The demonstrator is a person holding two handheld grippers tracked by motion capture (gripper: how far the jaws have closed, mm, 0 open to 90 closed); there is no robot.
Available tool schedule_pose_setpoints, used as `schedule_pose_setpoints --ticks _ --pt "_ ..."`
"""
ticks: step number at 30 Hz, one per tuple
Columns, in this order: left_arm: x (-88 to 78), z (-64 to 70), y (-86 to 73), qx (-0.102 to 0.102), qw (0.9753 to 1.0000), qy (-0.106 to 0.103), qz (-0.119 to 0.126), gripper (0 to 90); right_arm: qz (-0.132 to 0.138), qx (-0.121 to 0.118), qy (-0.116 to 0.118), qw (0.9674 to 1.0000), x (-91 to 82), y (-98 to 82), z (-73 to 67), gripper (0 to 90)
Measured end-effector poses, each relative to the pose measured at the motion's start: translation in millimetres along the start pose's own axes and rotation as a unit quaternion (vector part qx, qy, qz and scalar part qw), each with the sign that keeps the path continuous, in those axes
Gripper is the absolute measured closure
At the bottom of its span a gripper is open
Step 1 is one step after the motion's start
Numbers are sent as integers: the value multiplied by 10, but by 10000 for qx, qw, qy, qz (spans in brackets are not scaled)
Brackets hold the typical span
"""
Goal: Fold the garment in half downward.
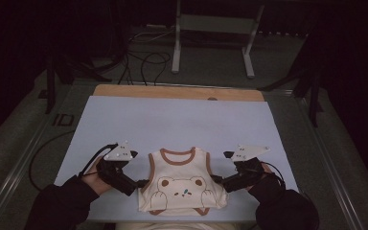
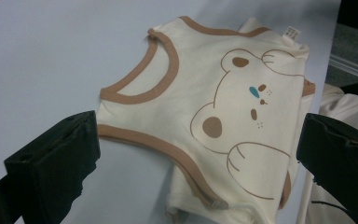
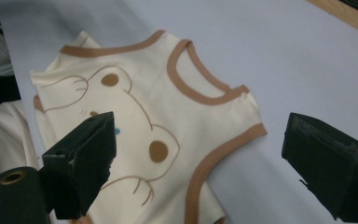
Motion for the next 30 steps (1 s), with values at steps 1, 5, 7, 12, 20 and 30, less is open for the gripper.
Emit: schedule_pose_setpoints --ticks 1,5,7,12,20,30 --pt "-2 -11 8 25 10000 0 -10 3 9 0 7 10000 8 23 18 101" --pt "-1 -73 53 55 10000 -8 -12 2 10 -45 -9 10000 46 84 81 101" --pt "2 -113 70 51 10000 1 -17 3 32 -42 -9 10000 61 119 108 101" --pt "11 -209 128 37 10000 -14 22 3 39 -90 -6 10000 101 202 185 101" --pt "83 -304 196 90 9999 -118 54 3 45 -119 48 9999 199 313 282 101" --pt "207 -457 256 50 9997 -205 134 4 -14 -47 153 9999 362 338 367 101"
Point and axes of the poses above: each handheld gripper's, and its own axes: x roughly forward along the jaws, y roughly out of its top, z roughly to its right, the point moved 9 cm from there along x, roughly forward along the jaws, and after that the axes turned 1 degree about z, right-handed, at the moved point
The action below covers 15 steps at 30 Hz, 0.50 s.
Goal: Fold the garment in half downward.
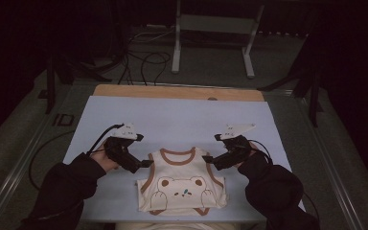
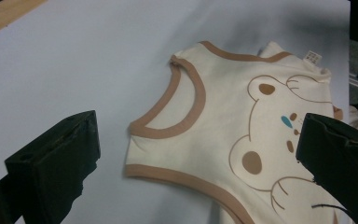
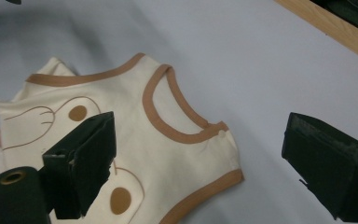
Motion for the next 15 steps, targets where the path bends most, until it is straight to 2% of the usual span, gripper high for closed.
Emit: schedule_pose_setpoints --ticks 4,9,11,15 --pt "73 -36 -6 -74 10000 -37 -53 4 -92 -4 94 9999 80 -25 30 101" --pt "172 -96 -54 -259 9995 -96 -167 4 -120 52 178 9998 176 -50 79 100" --pt "211 -125 -85 -229 9994 -51 -239 4 -145 103 192 9997 215 -65 104 100" --pt "294 -156 -132 -301 9989 -122 -345 4 -207 102 223 9995 289 -107 157 101"
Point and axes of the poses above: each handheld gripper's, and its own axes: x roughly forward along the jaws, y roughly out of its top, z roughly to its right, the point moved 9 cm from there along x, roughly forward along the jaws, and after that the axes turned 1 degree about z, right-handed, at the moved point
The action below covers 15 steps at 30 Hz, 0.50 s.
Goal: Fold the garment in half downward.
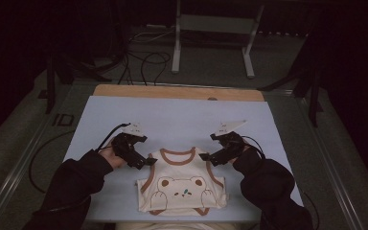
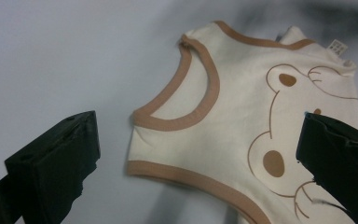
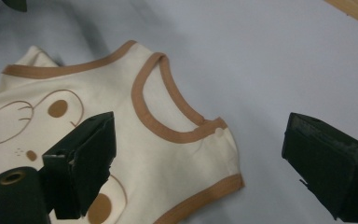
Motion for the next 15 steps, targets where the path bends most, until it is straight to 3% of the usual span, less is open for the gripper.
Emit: schedule_pose_setpoints --ticks 3,9,15 --pt "77 -51 -26 -61 10000 -30 -26 4 -65 5 21 10000 57 -36 40 101" --pt "220 -107 -129 71 9997 -63 -228 4 -216 34 70 9997 187 -133 96 101" --pt "319 -167 -171 62 9998 -44 -183 38 -314 156 123 9993 298 -214 141 101"
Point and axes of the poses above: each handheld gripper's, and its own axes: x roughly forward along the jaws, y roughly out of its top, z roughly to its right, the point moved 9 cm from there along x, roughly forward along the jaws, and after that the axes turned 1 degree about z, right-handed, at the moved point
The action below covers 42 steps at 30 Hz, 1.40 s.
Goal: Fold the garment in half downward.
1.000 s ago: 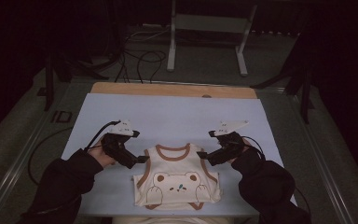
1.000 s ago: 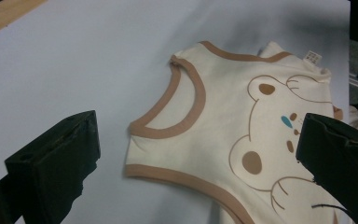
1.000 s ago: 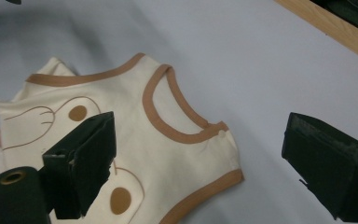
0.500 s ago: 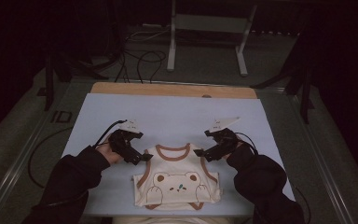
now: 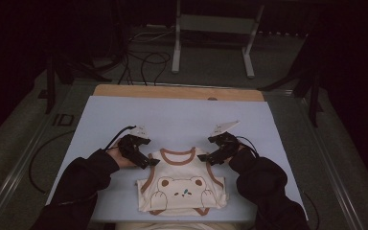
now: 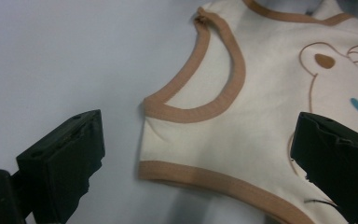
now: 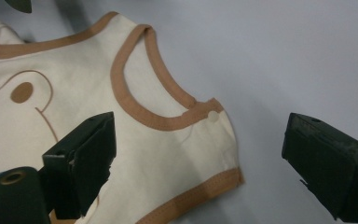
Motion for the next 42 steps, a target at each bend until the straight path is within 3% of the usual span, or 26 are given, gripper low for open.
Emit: schedule_pose_setpoints --ticks 7,16,25,32,34,42 --pt "121 -65 -62 24 9999 112 -129 53 -73 43 -17 10000 120 -62 61 95" --pt "236 -103 -176 103 9990 250 -370 141 -344 33 -50 9994 248 -201 142 96" --pt "295 -118 -257 226 9974 429 -541 255 -498 44 -103 9987 324 -274 162 208" --pt "283 -103 -248 268 9964 525 -604 395 -634 -60 -109 9979 344 -310 145 312" --pt "286 -79 -243 303 9964 499 -608 447 -685 -286 -200 9970 338 -323 154 339" --pt "294 -53 -225 197 9955 557 -742 558 -779 -408 -105 9961 321 -316 73 517"
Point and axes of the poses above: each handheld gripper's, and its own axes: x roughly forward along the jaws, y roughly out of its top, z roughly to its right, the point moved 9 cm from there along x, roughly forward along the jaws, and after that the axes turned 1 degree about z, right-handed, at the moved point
